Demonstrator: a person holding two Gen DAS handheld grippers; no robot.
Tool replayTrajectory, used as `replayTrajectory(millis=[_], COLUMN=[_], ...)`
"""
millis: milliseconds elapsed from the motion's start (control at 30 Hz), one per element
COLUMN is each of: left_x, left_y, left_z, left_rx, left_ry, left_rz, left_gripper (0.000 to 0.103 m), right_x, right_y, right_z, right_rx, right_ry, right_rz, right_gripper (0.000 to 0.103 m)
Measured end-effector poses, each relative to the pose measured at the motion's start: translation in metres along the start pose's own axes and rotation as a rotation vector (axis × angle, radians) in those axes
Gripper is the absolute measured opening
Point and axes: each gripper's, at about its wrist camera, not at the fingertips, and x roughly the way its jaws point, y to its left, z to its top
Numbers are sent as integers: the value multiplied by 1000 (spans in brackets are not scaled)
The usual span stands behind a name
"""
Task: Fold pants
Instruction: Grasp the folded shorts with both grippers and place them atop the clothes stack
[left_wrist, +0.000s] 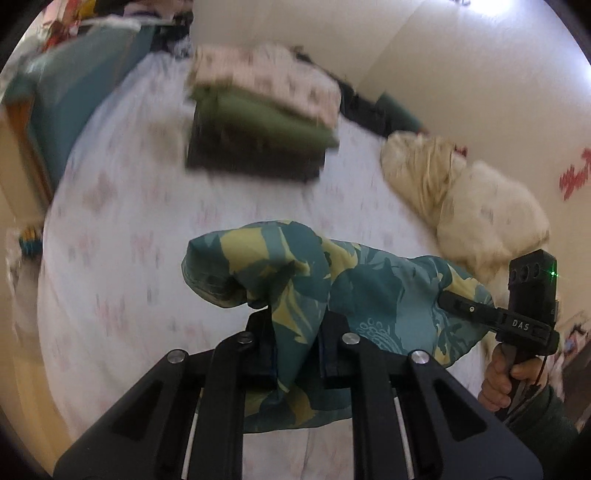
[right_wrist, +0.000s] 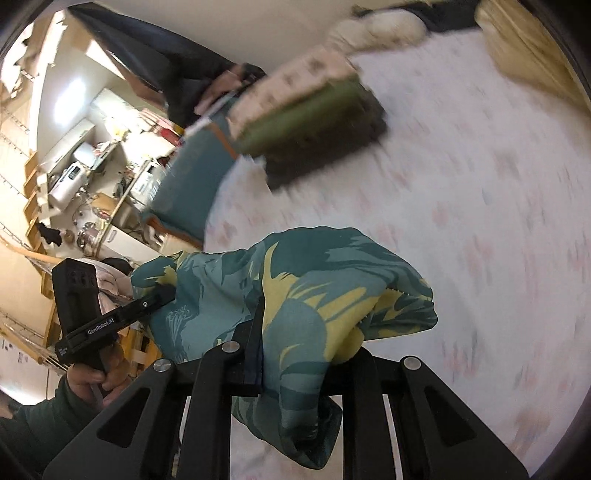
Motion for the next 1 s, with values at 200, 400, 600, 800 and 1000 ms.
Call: replayTrajectory(millis=[200,400,600,800,1000], left_x=[18,109,191,202,171], left_y=[-1,22,67,112,137], left_z=[141,274,307,296,279], left_rx=[96,164,178,108,67], left_ry=[-127,-142,-109,-173,-153], left_rz=[44,170,244,400,552], left_gripper=[11,12,16,74,73], right_x=[27,116,211,221,182], right_y=[30,23,-18,-78,-72], right_z=[139,303,358,352,338], right_rx=[-134,-226,-213,-159,-248], right_ry=[-76,-103,-17,-72,-117], right_rz=[-17,-114,-183,-303,-444], right_gripper=[18,18,20,55,58])
